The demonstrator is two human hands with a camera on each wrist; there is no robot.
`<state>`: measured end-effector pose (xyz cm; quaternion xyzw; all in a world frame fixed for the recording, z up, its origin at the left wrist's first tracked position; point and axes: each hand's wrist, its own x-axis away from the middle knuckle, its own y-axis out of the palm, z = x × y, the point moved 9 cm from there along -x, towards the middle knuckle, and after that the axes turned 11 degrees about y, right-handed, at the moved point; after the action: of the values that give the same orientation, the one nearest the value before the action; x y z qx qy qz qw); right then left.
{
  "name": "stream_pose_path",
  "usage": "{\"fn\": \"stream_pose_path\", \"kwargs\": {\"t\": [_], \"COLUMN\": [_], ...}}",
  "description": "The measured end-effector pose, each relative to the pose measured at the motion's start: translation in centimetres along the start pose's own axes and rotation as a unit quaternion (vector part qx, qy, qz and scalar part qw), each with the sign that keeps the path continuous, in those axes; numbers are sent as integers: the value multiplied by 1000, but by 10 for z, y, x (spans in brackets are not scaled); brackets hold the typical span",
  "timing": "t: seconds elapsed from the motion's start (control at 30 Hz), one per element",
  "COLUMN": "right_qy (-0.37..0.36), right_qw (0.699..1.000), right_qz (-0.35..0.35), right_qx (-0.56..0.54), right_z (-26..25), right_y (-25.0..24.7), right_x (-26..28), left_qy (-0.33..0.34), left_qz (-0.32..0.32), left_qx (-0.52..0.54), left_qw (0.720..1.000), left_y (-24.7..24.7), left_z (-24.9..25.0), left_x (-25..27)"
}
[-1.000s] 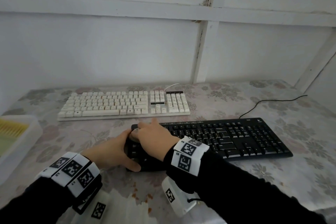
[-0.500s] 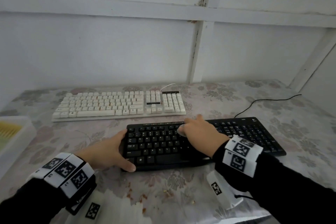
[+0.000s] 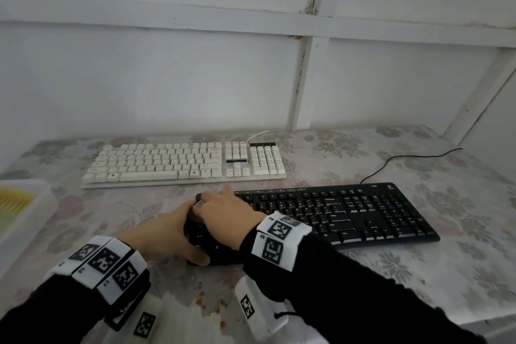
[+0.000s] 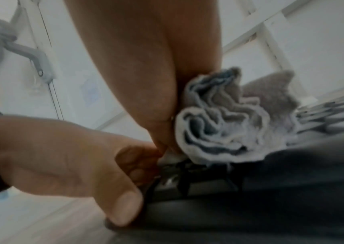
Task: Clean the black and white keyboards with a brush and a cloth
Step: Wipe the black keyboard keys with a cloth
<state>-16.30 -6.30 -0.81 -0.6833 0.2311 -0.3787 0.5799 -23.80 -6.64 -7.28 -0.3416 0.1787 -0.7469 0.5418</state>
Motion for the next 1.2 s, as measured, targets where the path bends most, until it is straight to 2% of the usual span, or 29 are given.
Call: {"fn": "stream_pose_path", "kwargs": {"t": [0.13,0.33,0.5,0.7,0.8,0.93,1.07,1.2], "right_qy": [22,61,97,167,169,128,148,179], "right_qw": [999,998,994,985,984,988,985,980], "right_qz": [5,31,46,23,60,83,72,76], "right_qx": [25,-3,21,34,2,-18,43,50], "right_z": [21,75,112,154,157,139,149,174], "right_y": [2,-1,-1,-6,-11,7,11,9], "right_x": [5,28,42,51,49,42,50,64], "left_qy": [4,21,28,20,19,17,27,30], "left_qz": [-1,-14,-19,-20,-15,-10,-6,-7], "left_qx": [39,41,52,43,39,40,47,52], "left_qw": [999,999,998,999,999,999,999,998], "left_y": [1,1,2,2,2,2,2,2], "left_z": [-4,-5,-5,-10,-13,-16,-17,-19], "left_x": [0,2,1,0,-2,-4,-6,-6]}}
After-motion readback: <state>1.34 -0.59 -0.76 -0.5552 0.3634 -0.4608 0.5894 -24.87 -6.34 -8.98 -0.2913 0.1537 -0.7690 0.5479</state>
